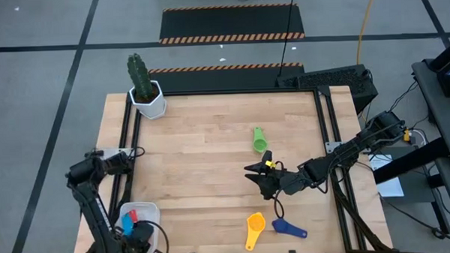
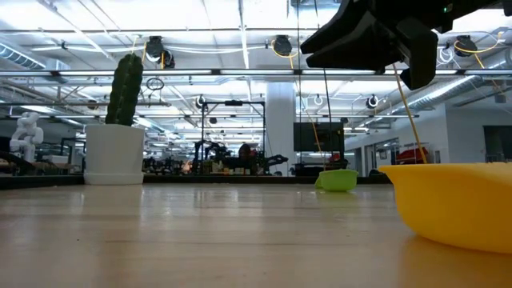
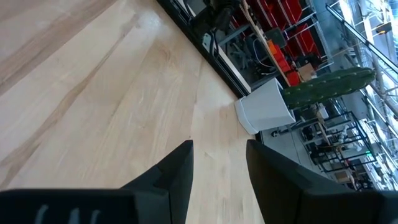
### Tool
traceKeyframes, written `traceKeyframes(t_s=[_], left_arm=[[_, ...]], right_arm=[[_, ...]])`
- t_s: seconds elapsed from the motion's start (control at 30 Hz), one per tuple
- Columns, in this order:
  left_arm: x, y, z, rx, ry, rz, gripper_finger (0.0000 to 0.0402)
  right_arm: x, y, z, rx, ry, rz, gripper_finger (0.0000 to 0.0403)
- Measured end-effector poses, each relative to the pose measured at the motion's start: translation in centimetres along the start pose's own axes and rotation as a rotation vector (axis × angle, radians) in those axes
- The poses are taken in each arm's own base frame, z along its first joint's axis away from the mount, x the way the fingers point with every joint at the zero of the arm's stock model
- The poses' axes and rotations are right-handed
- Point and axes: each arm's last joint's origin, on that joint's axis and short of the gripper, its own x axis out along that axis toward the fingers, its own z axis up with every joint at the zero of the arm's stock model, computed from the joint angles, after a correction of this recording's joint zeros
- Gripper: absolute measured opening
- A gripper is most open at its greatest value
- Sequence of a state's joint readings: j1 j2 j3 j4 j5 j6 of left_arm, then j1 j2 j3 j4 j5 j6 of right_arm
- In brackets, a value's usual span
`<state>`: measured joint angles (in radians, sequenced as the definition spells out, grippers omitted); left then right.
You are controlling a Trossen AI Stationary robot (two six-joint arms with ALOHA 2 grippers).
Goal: Nest measuring cups in basket
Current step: Stack the light blue measuring cup on top of the red measuring cup into the white bin
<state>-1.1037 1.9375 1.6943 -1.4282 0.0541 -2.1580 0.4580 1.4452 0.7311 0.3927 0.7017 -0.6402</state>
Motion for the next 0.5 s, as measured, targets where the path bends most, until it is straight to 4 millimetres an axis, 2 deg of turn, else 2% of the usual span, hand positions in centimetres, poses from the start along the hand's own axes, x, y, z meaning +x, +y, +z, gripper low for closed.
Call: traceKeyframes(t_s=[0.33, 0.5], left_arm=[[2.0, -0.3, -1.2, -0.008, -0.035, 0.071, 0.0015], [2.4, -0.5, -1.2, -0.035, -0.058, 0.074, 0.0012]], right_arm=[[0.0, 0.0, 0.0, 0.023, 0.000, 0.000, 0.0144], [0.0, 0.0, 0.0, 0.025, 0.000, 0.001, 0.0144]])
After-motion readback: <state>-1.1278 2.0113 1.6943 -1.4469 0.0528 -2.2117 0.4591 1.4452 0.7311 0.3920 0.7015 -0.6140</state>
